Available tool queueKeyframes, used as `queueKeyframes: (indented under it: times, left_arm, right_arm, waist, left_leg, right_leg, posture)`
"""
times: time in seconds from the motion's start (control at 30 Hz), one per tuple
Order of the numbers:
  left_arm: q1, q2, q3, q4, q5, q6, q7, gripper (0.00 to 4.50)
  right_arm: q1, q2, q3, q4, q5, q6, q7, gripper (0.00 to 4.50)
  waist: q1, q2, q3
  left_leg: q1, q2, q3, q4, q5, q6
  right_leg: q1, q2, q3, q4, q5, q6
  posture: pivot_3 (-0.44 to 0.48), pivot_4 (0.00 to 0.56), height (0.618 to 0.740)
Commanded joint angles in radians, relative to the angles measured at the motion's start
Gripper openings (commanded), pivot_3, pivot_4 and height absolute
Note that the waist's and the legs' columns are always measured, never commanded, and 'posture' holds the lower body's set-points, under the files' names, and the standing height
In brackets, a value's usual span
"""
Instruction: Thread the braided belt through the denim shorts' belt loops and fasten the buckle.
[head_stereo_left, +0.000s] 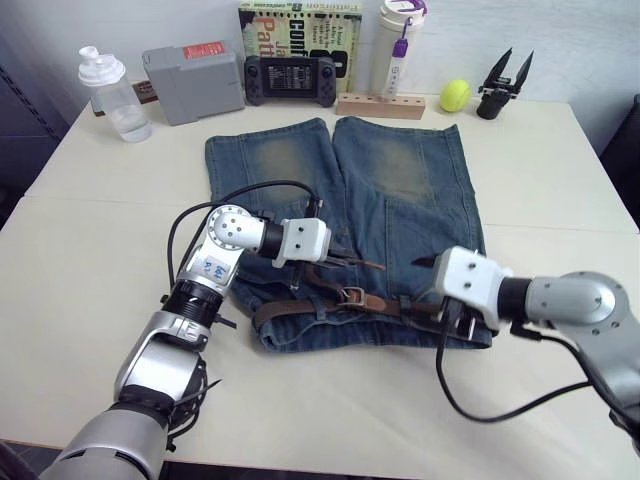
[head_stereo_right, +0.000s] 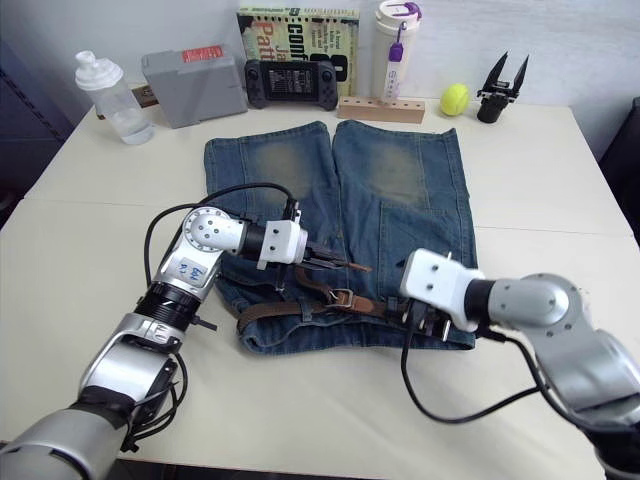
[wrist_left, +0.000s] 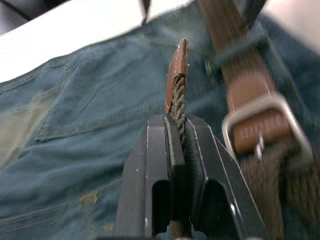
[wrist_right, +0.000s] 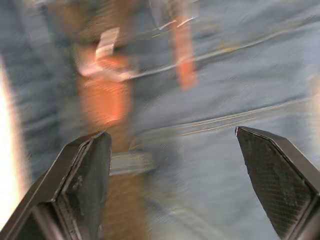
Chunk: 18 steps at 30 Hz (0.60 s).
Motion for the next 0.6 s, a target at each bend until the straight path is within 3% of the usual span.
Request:
queueKeyframes:
  times: [0.03, 0.37, 0.5, 0.57, 0.6]
  left_arm:
    - [-0.054, 0.061, -0.065, 0.002, 0.12, -0.208, 0.012, 0.0]
    - [-0.111, 0.101, -0.111, 0.09, 0.187, -0.354, 0.018, 0.0]
    - [-0.125, 0.113, -0.111, 0.127, 0.186, -0.372, 0.015, 0.0]
    - [-0.131, 0.116, -0.111, 0.141, 0.187, -0.382, 0.014, 0.0]
    - [-0.136, 0.119, -0.11, 0.151, 0.188, -0.387, 0.015, 0.0]
  right_arm:
    - [0.079, 0.035, 0.117, -0.115, -0.038, -0.024, -0.046, 4.21]
    - [0.11, 0.136, 0.238, -0.012, -0.231, -0.161, -0.221, 4.21]
    - [0.128, 0.17, 0.245, 0.0, -0.257, -0.194, -0.258, 3.01]
    - [0.13, 0.182, 0.243, 0.01, -0.268, -0.214, -0.267, 1.92]
    - [0.131, 0.197, 0.235, 0.014, -0.267, -0.221, -0.281, 1.73]
  waist:
    - [0.001, 0.0, 0.0]
    - [0.0, 0.0, 0.0]
    - [-0.001, 0.0, 0.0]
    - [-0.003, 0.0, 0.0]
    - [-0.003, 0.0, 0.0]
  left_leg:
    - [0.0, 0.0, 0.0, 0.0, 0.0, 0.0]
    - [0.0, -0.001, -0.001, 0.002, 0.002, 0.002]
    - [0.0, -0.001, -0.001, 0.002, 0.003, 0.002]
    - [0.0, -0.001, -0.001, 0.002, 0.003, 0.002]
    - [0.0, -0.001, -0.001, 0.002, 0.004, 0.002]
  right_leg:
    - [0.0, 0.0, 0.0, 0.0, 0.0, 0.0]
    - [0.0, -0.001, -0.001, 0.002, 0.001, 0.0]
    - [0.0, 0.0, -0.001, 0.003, 0.001, 0.0]
    - [0.0, 0.0, -0.001, 0.004, 0.001, 0.0]
    - [0.0, 0.0, -0.001, 0.004, 0.002, 0.0]
  posture:
    - [0.0, 0.15, 0.697]
    - [0.0, 0.15, 0.697]
    - [0.0, 0.15, 0.697]
    - [0.0, 0.15, 0.697]
    - [0.0, 0.15, 0.697]
